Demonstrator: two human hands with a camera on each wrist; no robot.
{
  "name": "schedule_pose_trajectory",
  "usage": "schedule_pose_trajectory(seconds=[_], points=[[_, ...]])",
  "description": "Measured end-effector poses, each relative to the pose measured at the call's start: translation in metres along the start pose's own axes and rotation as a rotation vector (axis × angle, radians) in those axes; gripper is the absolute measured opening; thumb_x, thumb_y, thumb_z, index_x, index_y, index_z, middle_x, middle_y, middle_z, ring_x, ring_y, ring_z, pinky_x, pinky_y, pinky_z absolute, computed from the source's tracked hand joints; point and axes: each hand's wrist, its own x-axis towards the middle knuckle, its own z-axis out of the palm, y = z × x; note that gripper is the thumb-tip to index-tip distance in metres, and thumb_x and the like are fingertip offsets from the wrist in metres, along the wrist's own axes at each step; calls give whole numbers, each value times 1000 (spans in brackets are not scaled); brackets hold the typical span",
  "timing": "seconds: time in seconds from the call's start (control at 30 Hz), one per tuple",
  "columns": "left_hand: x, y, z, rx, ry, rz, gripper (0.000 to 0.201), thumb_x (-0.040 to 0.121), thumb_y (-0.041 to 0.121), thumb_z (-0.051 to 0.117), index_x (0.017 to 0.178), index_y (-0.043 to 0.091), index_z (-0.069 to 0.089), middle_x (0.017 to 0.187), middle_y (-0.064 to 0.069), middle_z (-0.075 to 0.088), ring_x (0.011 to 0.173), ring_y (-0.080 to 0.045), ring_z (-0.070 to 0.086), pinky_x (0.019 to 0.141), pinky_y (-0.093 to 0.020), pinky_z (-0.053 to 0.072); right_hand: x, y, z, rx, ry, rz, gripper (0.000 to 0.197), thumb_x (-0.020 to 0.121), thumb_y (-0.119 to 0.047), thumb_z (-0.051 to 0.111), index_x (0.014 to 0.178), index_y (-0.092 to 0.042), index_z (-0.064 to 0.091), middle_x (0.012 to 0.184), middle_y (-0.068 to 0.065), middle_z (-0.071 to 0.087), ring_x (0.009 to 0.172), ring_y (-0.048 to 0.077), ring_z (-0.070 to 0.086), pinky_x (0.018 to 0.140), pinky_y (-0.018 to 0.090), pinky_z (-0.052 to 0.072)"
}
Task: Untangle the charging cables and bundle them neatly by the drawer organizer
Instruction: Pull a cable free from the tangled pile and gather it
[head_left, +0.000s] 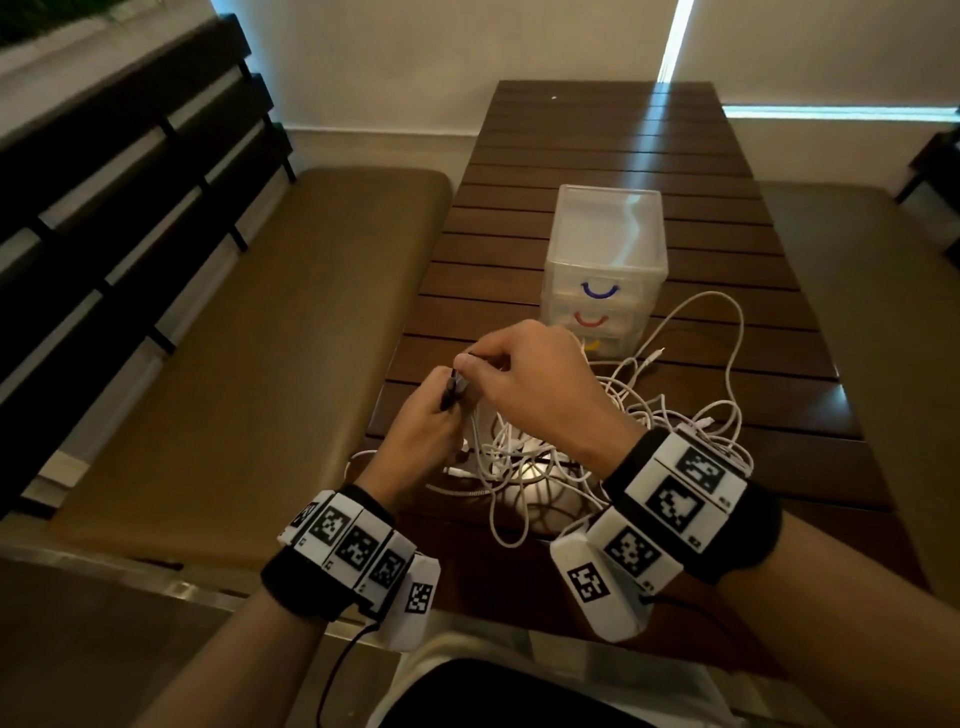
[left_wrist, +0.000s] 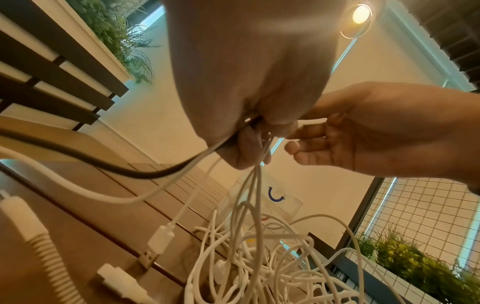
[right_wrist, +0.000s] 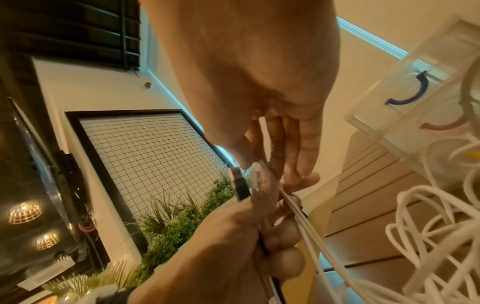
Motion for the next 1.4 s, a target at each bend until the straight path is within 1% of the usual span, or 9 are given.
schedule_pose_trajectory(seconds=[0.2, 0.33, 0.4, 0.6, 0.7, 0.87, 1.03, 1.13, 1.4], points=[[-7, 2, 0, 7, -35, 2, 13, 99, 15, 48, 88, 16, 55, 50, 5, 49, 44, -7, 42, 43, -22, 36, -5, 5, -1, -47, -95, -48, 23, 94, -32, 61, 85, -18, 77, 72, -3, 69, 66, 10, 62, 60, 29, 49], [-4, -2, -3, 133, -32, 71, 16, 92, -1, 55, 86, 14, 57, 75, -2, 64, 69, -17, 59, 62, -29, 49, -9, -1, 10, -254, -65, -125, 28, 101, -26, 49, 93, -12, 72, 90, 4, 66, 82, 20, 62, 76, 36, 52], [-5, -2, -2, 129, 36, 67, 24, 92, -2, 52, 77, 16, 57, 67, 3, 62, 63, -13, 56, 58, -29, 45, -11, -2, 18, -242, -43, -142, 30, 102, -27, 45, 101, -13, 72, 96, 4, 59, 87, 19, 58, 79, 34, 48], [-8, 10, 0, -22, 209, 7, 28, 101, 25, 47, 82, 16, 66, 52, 13, 57, 48, 0, 51, 48, -20, 40, -13, 16, 35, 580, 79, 76, 33, 103, -35, 47, 100, -15, 73, 105, 0, 58, 98, 15, 62, 89, 35, 52], [-10, 18, -4, -155, 316, 14, 26, 99, 37, 49, 99, 28, 74, 60, 12, 58, 61, -5, 57, 57, -28, 52, -21, 24, 45, 752, 3, 149, 18, 103, -28, 48, 111, -18, 61, 104, 3, 67, 91, 14, 69, 84, 38, 58], [-10, 13, -6, -198, 362, 17, 31, 88, 56, 48, 110, 43, 65, 71, 5, 57, 73, -15, 58, 73, -37, 51, -26, 33, 63, 349, -87, 17, 20, 95, -29, 63, 109, -23, 51, 90, -9, 65, 75, 3, 62, 65, 17, 48], [-11, 2, -7, -105, 407, 31, 48, 90, 64, 36, 135, 52, 46, 115, 2, 60, 102, -17, 60, 83, -37, 55, -24, 35, 54, 2, -54, -134, 18, 99, -39, 54, 95, -21, 55, 75, -8, 61, 65, 9, 56, 56, 23, 41], [-8, 10, -7, -254, 500, 52, 43, 93, 57, 39, 132, 46, 53, 120, -4, 58, 103, -22, 59, 81, -31, 56, -20, 35, 41, -276, -133, -202, 30, 100, -48, 44, 82, -26, 49, 66, -8, 49, 61, 13, 47, 54, 29, 34], [1, 27, -32, -551, 605, 51, 49, 102, 47, 36, 84, 20, 72, 78, 3, 66, 77, -13, 63, 85, -37, 55, -19, 51, 22, -462, -169, -169, 58, 99, -64, 19, 107, -23, 59, 90, 1, 63, 80, 21, 61, 74, 38, 49]])
